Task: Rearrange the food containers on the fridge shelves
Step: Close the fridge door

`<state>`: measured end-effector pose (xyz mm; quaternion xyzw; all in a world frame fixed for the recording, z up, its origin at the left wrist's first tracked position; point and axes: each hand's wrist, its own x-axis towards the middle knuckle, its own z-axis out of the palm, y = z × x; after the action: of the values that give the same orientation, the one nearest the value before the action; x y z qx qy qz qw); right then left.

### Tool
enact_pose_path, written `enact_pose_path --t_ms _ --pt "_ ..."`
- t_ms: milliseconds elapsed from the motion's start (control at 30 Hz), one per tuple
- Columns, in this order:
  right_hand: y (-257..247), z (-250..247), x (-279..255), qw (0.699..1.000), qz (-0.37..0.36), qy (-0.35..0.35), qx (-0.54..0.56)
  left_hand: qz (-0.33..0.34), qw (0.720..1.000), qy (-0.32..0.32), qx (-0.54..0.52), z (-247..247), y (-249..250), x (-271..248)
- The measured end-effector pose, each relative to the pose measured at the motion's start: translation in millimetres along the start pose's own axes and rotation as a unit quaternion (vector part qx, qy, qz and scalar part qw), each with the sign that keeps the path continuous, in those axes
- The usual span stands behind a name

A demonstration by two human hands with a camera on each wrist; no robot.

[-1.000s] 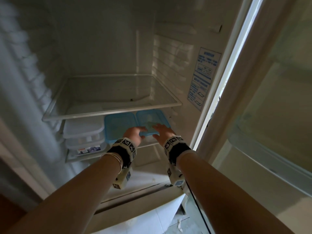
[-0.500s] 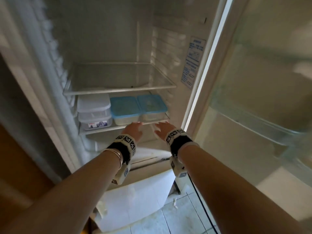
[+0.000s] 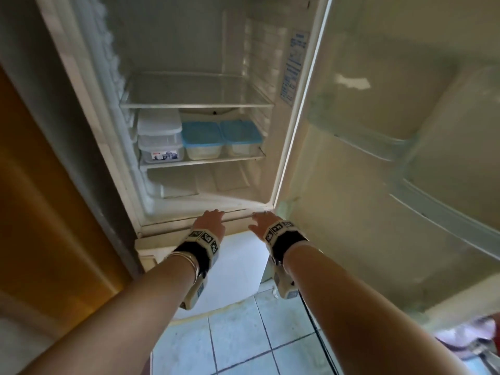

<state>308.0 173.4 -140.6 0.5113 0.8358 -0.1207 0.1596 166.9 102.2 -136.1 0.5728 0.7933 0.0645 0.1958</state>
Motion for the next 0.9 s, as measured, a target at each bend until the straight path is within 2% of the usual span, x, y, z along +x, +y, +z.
enact_pose_path --t_ms 167,300,400,467,633,900 --pt "25 37 -59 0.998 0.016 -0.029 0.048 -0.018 1.000 0.013 -0.009 37 28 -58" --pt "53 65 -111 0.999 0.021 -0.021 0.032 -0.021 0.999 -0.002 -0.028 74 56 -104" --pt "76 84 -154 0.998 0.041 -0.021 0.051 -0.018 0.999 -0.020 -0.026 94 80 -140" --pt "93 91 -180 0.996 0.056 -0.017 0.073 -0.002 1.000 -0.011 -0.024 102 95 -157" --pt "132 100 -231 0.986 0.102 0.022 0.128 0.026 0.999 0.007 -0.022 111 131 -189" --pt "185 83 -290 0.973 0.167 0.103 0.125 0.055 0.998 0.030 -0.018 93 173 -202"
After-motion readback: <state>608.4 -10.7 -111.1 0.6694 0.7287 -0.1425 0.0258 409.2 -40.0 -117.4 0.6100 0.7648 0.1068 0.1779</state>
